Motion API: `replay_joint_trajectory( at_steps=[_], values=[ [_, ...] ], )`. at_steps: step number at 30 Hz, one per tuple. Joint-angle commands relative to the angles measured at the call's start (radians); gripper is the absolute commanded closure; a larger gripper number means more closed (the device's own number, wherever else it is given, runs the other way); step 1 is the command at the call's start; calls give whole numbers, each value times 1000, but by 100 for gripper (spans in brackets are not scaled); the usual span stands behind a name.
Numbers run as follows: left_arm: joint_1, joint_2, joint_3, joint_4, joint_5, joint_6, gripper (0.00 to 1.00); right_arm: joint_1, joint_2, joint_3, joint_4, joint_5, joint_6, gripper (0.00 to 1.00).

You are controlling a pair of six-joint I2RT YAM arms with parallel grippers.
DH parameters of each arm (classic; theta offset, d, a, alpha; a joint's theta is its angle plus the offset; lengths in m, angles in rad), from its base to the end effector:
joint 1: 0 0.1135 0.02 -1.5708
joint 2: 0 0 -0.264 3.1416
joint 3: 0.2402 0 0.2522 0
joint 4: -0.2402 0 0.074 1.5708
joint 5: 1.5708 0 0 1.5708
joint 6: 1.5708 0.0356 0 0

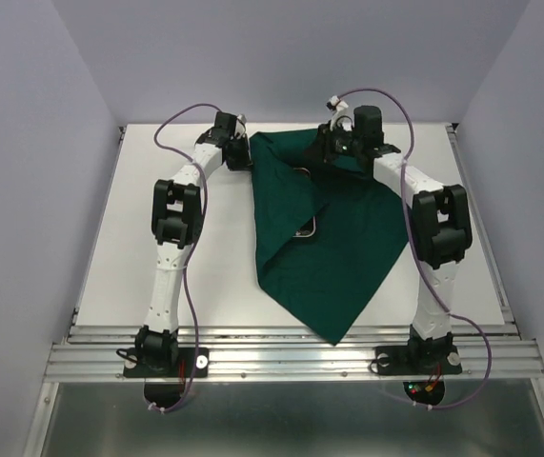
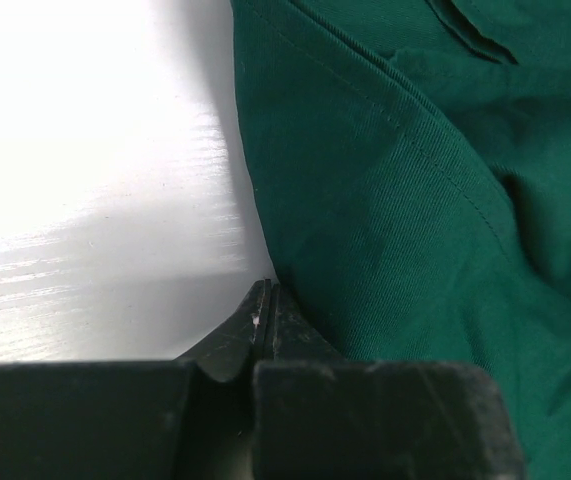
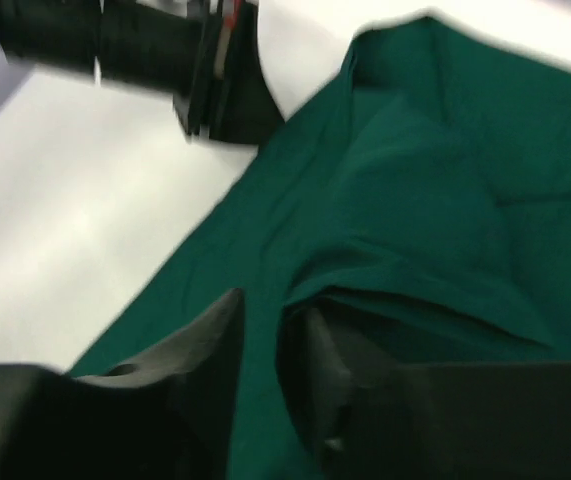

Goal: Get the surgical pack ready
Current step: Pack the surgical kit at the center of the board.

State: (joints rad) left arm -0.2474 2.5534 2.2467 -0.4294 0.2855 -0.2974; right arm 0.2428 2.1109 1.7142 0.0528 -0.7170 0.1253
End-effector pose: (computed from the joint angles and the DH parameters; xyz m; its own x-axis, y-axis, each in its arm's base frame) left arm 0.5516 -0.1497 0.1706 -0.7505 -0.1004 -0.6532 0.2274 0.8888 -0.3980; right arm 0.4795 0.1429 0.2666 -0.4224 -0.0076 -0.9064 -0.7347 0.5885 0.3375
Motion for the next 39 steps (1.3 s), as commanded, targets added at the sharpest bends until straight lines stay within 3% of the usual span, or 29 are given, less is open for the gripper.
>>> replay_joint_trajectory(
  at_steps=[1, 5, 9, 11, 14, 16, 19, 23, 39],
  values=[
    [0, -67, -32, 21, 7, 9, 100, 18, -72, -137, -207, 16, -202, 59],
    [10, -74, -41, 26, 7, 7, 100, 18, -133, -230, -304, 70, -256, 45],
    [16, -81, -45, 29, 9, 4, 100, 18, -196, -281, -311, 139, -257, 41],
    [16, -85, -45, 31, 11, 6, 100, -17, -200, -278, -271, 139, -192, 40],
    [16, -97, -56, 32, 9, 7, 100, -68, -181, -260, -165, 158, 4, 29],
    [16, -107, -71, 40, 4, 9, 100, -77, -157, -246, -81, 184, 110, 28],
    [19, -111, -75, 43, 3, 6, 100, -105, -114, -234, -9, 255, 447, 26],
    [20, -104, -64, 46, 9, 1, 100, -105, -71, -292, 146, 220, 650, 26],
    [20, -99, -49, 40, 20, 1, 100, -62, 14, -364, 344, 186, 958, 22]
  ],
)
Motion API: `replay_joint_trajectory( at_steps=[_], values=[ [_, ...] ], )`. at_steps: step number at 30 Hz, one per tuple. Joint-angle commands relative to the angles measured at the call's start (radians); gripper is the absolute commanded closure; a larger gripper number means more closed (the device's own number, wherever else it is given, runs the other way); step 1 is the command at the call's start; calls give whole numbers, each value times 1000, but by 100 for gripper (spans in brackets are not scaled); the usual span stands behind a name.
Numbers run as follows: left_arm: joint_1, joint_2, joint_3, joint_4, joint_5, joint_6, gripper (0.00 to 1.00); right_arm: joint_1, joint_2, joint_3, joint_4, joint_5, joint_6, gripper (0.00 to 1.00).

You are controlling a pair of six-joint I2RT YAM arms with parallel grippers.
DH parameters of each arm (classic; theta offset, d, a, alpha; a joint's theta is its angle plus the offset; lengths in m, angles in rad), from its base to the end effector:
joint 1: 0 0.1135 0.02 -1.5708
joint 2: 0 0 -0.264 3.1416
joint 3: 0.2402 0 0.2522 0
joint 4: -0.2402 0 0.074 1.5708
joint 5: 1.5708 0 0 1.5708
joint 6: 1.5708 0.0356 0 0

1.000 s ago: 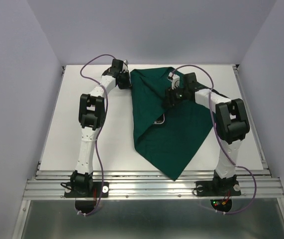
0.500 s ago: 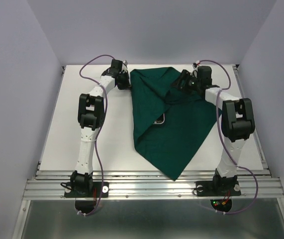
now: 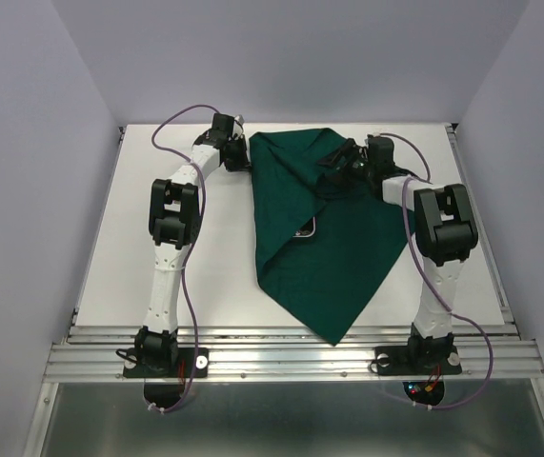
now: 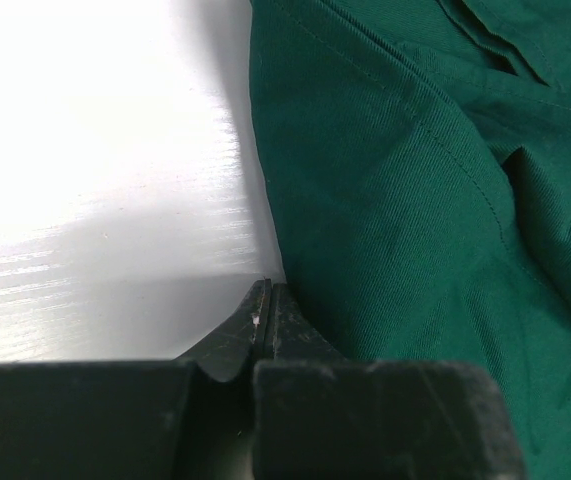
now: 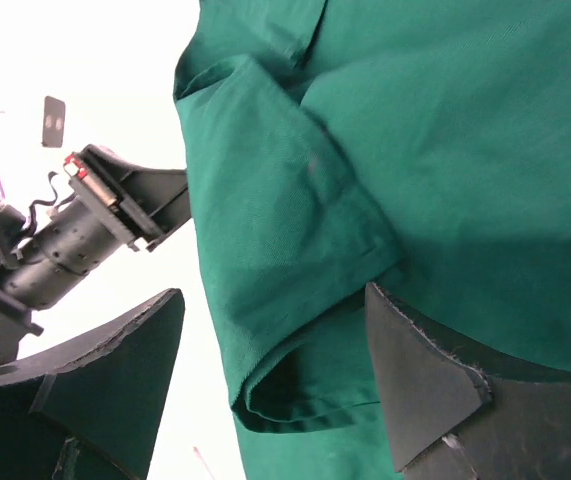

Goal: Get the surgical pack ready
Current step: Pack the surgical kit at the center of the board.

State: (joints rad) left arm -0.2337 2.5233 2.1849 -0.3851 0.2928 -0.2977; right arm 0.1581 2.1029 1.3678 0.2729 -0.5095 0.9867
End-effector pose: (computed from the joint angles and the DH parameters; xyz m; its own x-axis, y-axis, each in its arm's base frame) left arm 0.5493 -0.1413 0.1702 -0.7425 -0.1119 -0.6605 0.2243 0.8875 -0.4025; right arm 0.4613 0.0911 0.1744 -0.7171 0.6231 -0.3122 0.0538 0.4961 0.8666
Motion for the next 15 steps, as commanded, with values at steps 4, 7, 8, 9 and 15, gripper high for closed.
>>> replay_joint_trajectory(
  at_steps=[4, 7, 8, 9, 15],
  values=[
    [7, -70, 10, -6, 9, 8, 100, 43, 52, 11, 166, -38, 144, 24],
    [7, -67, 15, -6, 11, 8, 100, 43, 42, 10, 158, 0, 145, 25],
    [7, -67, 15, -6, 12, 8, 100, 43, 34, 5, 161, 8, 145, 24],
    [7, -67, 16, -5, 12, 8, 100, 43, 32, 5, 160, 12, 142, 24],
    [7, -63, 24, -1, 19, 5, 100, 43, 81, 88, 123, 43, 76, 53]
  ],
)
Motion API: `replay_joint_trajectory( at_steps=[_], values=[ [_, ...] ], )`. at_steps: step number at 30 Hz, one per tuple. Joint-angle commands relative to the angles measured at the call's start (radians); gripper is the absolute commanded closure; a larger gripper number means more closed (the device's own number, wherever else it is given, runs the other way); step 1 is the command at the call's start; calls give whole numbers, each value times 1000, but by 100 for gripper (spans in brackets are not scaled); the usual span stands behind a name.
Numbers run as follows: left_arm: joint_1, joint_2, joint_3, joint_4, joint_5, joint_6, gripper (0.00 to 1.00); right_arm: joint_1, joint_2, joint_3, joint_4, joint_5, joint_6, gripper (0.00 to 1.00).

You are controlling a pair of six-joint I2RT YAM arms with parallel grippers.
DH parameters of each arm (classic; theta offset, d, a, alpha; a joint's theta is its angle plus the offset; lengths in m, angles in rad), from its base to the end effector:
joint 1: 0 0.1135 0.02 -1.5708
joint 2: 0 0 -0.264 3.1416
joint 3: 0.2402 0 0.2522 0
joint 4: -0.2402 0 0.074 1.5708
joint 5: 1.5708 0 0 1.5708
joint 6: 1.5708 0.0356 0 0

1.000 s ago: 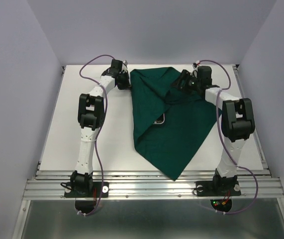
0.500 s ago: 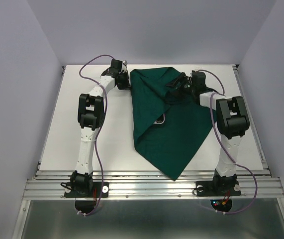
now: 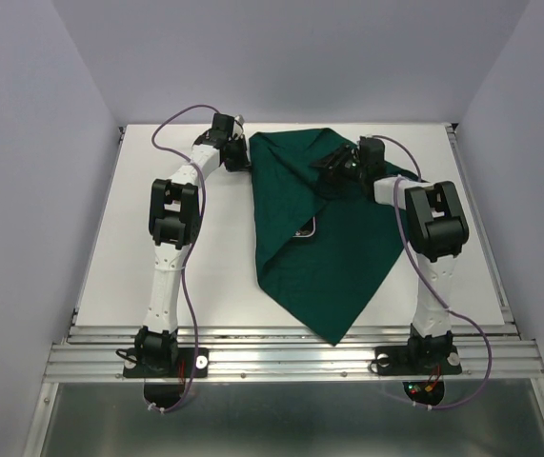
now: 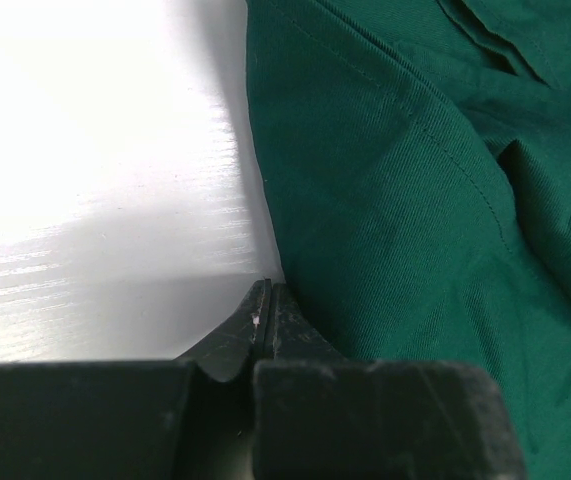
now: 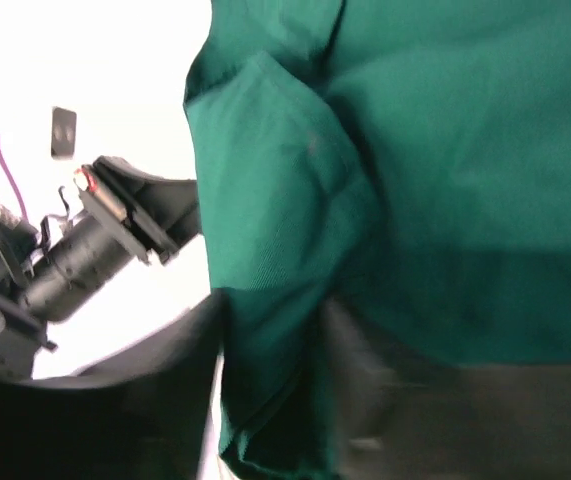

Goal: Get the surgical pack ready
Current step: Pack the surgical kit at the center of the board.

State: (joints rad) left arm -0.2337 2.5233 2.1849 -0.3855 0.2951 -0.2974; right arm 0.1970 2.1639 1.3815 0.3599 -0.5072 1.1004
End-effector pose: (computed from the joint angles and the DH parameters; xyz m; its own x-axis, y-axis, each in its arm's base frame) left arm 0.5493 -0.1414 0.1702 -0.7431 -0.1113 -0.6599 0.2257 0.8866 -0.4037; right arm 0.4668 0.1108 0.1592 -0.7220 0.6504 -0.2358 0.0840 0.4208 0.9033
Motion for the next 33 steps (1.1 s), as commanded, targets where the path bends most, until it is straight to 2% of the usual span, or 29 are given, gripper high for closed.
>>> replay_joint_trajectory(
  at_steps=[1, 2, 3, 5, 8, 14, 19, 26, 30, 31, 33],
  values=[
    [8, -63, 24, -1, 18, 4, 100, 4, 27, 91, 30, 62, -53, 60],
    [8, -64, 23, 0, 18, 4, 100, 4, 36, 118, 18, 64, -68, 66],
    [8, -63, 24, 0, 19, 4, 100, 4, 59, 149, 5, 61, -97, 79],
    [8, -64, 24, 0, 21, 3, 100, 4, 74, 243, -39, 67, -140, 92],
    [8, -63, 21, 2, 21, 6, 100, 4, 97, 341, -53, 81, -187, 98],
    [10, -63, 19, 4, 27, 6, 100, 13, 163, 514, 86, -51, -261, 99],
    [14, -64, 21, 7, 27, 6, 100, 22, 182, 594, 148, -184, -370, 99],
    [37, -66, 44, 25, 67, -11, 100, 22, 226, 723, 126, -243, -448, 99],
    [45, -152, -48, 117, 113, -11, 97, 22, 270, 801, 83, -263, -450, 99],
    [45, -209, -119, 170, 122, -6, 97, 22, 272, 801, 83, -263, -451, 99],
    [45, -270, -198, 265, 133, -12, 100, 22, 271, 791, 83, -263, -458, 99]
  ],
)
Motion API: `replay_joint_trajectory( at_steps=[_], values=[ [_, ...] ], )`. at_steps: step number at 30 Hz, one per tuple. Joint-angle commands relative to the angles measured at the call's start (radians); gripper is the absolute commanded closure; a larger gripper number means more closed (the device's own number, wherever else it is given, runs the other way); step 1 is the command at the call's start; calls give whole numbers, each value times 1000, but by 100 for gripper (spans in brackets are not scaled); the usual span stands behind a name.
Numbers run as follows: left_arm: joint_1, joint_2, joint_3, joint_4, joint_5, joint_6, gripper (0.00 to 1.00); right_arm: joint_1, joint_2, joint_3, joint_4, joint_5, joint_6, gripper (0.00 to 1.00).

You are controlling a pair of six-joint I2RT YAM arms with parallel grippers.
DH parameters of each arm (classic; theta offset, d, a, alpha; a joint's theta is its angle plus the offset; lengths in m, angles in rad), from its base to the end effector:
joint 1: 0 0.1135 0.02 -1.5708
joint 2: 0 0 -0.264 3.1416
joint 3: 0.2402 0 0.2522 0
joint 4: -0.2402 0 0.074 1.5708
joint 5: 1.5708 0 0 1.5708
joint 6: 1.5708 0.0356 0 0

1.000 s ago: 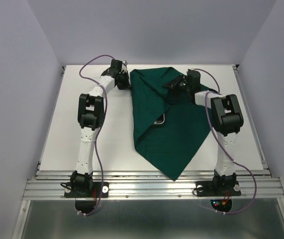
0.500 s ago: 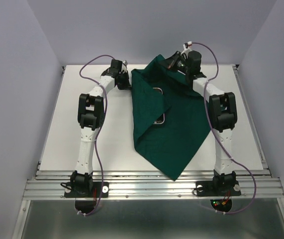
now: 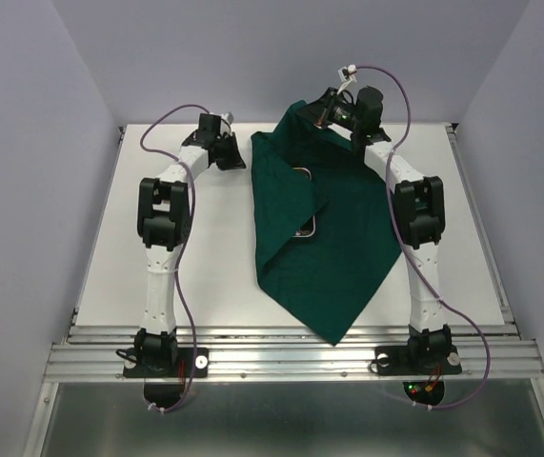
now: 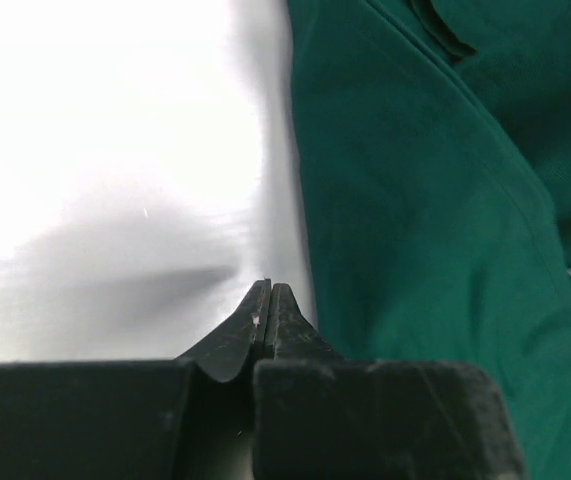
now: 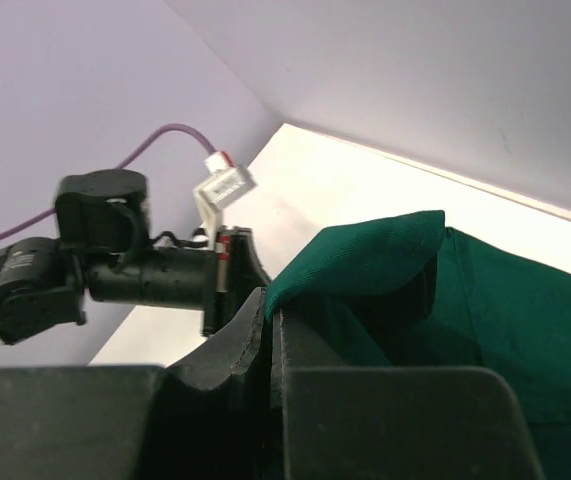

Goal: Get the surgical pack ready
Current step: Pack the surgical kit at the center of the board.

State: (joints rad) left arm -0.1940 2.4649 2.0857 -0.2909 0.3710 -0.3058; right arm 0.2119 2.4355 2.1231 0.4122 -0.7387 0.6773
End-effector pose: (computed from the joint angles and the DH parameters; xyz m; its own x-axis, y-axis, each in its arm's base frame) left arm 0.5466 -0.1205 0.1773 -0.7192 -0.1446 -0.6796 0.2538 0.8559 -0.4507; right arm 0.5544 0.1438 0.2766 -0.4320 0.3810 -0.8174 -0.6926 0.4403 0.5713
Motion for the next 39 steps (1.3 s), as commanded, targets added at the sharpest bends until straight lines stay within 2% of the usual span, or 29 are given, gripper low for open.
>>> replay_joint_trajectory(
  at_steps=[1, 6, 9, 18, 23, 34, 39],
  values=[
    [5, -233, -122, 186, 80, -6, 100, 7, -3, 43, 33, -31, -36, 99],
    [2, -230, -127, 196, 239, -27, 100, 7, 0, 26, 39, -39, -32, 99],
    [-5, -202, -121, 200, 273, -39, 100, 7, -1, 23, 39, -42, -33, 99],
    [-39, -43, 46, 131, 116, -23, 100, 7, -24, -31, 68, -56, -28, 99],
    [-54, 72, 175, 85, 108, -19, 100, 7, -39, -63, 76, -65, -31, 99],
    [-59, 86, 149, 65, 94, -7, 100, 7, -67, -46, 73, -70, -45, 99],
    [-50, -67, 42, 148, 89, -1, 100, 7, -84, -45, 71, -53, -64, 99]
  ],
)
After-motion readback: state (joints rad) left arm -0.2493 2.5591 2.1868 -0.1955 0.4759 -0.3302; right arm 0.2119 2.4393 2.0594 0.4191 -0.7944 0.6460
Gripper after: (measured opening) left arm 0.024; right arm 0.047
